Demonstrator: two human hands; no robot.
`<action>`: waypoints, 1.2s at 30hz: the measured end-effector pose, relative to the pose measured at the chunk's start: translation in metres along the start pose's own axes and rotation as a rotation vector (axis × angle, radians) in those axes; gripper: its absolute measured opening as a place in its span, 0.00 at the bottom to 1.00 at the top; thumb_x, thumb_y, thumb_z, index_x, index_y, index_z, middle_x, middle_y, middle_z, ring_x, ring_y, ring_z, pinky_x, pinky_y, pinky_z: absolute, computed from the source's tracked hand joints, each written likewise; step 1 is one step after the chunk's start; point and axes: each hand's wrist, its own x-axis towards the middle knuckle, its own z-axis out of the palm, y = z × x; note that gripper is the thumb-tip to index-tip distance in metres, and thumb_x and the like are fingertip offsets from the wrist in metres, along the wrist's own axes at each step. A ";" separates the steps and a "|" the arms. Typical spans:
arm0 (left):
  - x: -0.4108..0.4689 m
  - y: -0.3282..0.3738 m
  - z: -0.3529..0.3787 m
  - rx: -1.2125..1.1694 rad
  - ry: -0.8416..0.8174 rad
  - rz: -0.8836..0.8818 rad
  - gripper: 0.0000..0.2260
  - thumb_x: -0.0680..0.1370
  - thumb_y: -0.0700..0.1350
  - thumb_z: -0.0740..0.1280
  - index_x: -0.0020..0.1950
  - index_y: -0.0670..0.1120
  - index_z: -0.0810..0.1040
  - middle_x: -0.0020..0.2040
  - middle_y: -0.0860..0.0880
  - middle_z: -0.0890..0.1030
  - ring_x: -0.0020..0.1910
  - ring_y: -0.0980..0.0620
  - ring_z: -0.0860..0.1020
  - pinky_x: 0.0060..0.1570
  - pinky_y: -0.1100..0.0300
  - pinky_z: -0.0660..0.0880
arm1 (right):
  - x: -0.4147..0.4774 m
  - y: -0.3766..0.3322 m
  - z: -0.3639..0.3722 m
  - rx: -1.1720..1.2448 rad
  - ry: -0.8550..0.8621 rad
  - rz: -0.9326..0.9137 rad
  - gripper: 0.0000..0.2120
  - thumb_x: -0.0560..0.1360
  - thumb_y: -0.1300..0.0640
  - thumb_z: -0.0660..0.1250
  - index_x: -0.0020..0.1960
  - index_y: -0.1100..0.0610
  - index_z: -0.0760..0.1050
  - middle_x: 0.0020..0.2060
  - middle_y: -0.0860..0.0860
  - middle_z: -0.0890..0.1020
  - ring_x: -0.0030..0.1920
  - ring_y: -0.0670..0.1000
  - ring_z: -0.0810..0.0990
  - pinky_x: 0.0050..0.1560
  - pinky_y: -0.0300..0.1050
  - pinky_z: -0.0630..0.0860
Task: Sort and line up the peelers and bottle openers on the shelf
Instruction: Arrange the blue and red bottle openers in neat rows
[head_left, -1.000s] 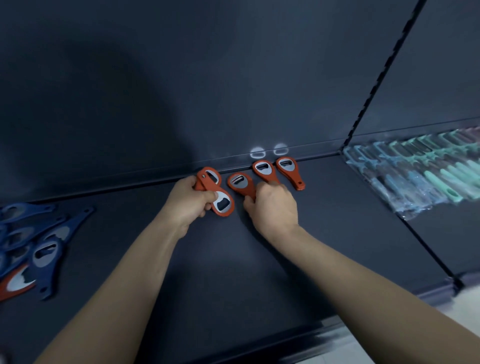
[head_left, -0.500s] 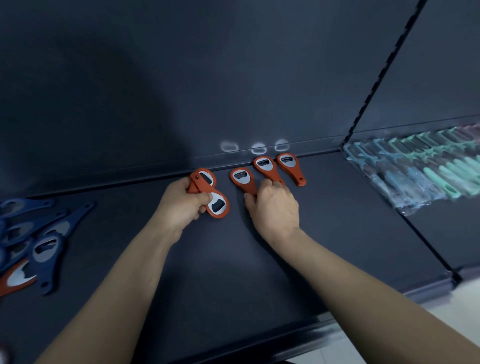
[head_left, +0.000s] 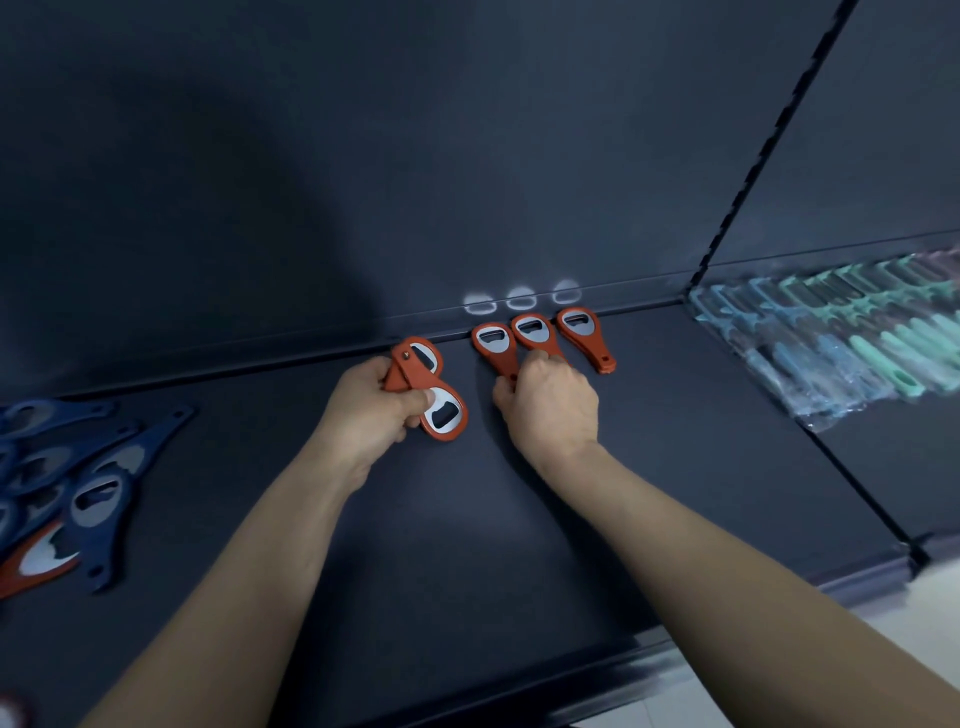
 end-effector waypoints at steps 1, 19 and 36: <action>0.000 -0.001 0.000 -0.002 -0.006 -0.001 0.05 0.73 0.35 0.69 0.42 0.45 0.77 0.30 0.48 0.75 0.28 0.54 0.71 0.28 0.63 0.67 | 0.001 0.001 0.001 -0.002 0.007 -0.002 0.13 0.78 0.53 0.59 0.52 0.63 0.71 0.50 0.58 0.78 0.51 0.58 0.77 0.39 0.45 0.66; -0.004 0.023 0.023 -0.130 -0.129 -0.010 0.07 0.70 0.34 0.72 0.43 0.44 0.79 0.29 0.53 0.78 0.25 0.60 0.72 0.25 0.68 0.67 | 0.002 0.010 -0.028 0.811 -0.290 -0.180 0.17 0.75 0.60 0.68 0.63 0.54 0.72 0.42 0.48 0.81 0.40 0.44 0.79 0.43 0.38 0.76; -0.029 0.011 0.005 0.309 -0.007 0.022 0.10 0.71 0.35 0.72 0.49 0.43 0.77 0.38 0.50 0.80 0.37 0.52 0.78 0.42 0.60 0.74 | 0.011 -0.007 -0.040 0.386 -0.443 -0.531 0.11 0.75 0.65 0.62 0.56 0.56 0.71 0.41 0.50 0.79 0.44 0.51 0.77 0.46 0.48 0.75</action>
